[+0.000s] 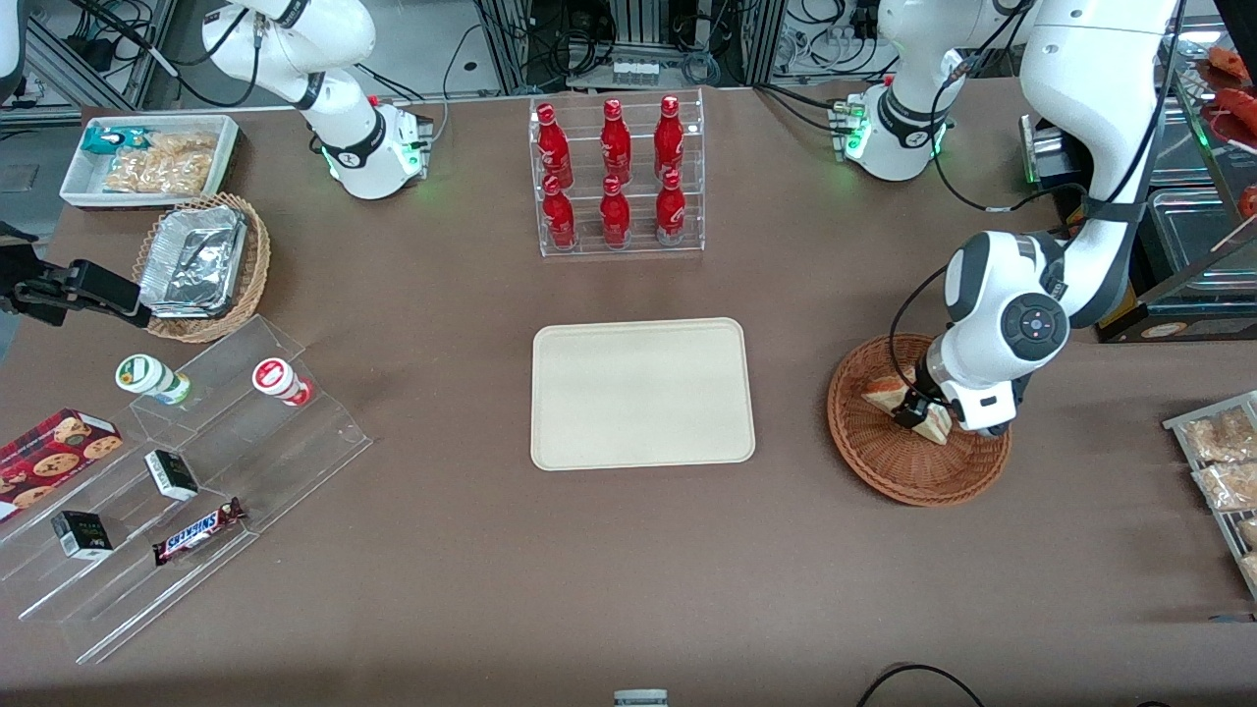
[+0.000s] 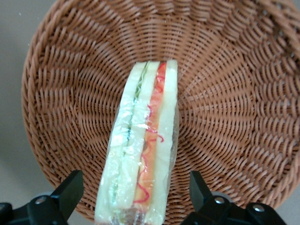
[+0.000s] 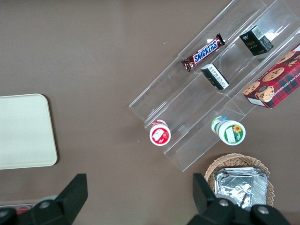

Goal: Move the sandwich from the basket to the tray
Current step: 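Lower the left gripper into the wicker basket and close on the wrapped sandwich, then lift the sandwich out of the basket and carry it toward the cream tray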

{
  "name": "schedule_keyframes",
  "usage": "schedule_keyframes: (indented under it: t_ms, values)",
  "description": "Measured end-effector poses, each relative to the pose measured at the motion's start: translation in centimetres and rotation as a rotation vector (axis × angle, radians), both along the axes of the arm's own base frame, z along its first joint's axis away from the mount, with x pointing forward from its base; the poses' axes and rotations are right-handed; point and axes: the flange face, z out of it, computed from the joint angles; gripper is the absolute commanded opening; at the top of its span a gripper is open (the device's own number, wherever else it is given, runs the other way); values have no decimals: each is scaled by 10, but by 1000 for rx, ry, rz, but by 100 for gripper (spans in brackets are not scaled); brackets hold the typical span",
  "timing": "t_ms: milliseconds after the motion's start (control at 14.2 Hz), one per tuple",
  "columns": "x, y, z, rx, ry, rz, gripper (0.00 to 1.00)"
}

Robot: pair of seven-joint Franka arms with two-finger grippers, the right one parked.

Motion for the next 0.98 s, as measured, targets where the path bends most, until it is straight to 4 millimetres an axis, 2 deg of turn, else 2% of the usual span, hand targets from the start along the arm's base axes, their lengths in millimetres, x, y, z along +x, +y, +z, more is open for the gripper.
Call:
schedule_keyframes:
  t_ms: [70, 141, 211, 281, 562, 703, 844, 984]
  values:
    - [0, 0, -3, 0, 1, 0, 59]
    - [0, 0, -4, 0, 3, 1, 33]
    - [0, 1, -4, 0, 4, 2, 15]
    - [0, 1, -4, 0, 3, 3, 9]
    - [2, 1, -2, -6, -3, -40, 6]
    - [9, 0, 7, -12, -22, -66, 5]
    - [20, -1, 25, -16, -20, -110, 2]
    - [34, -2, 58, -16, 4, -155, 2]
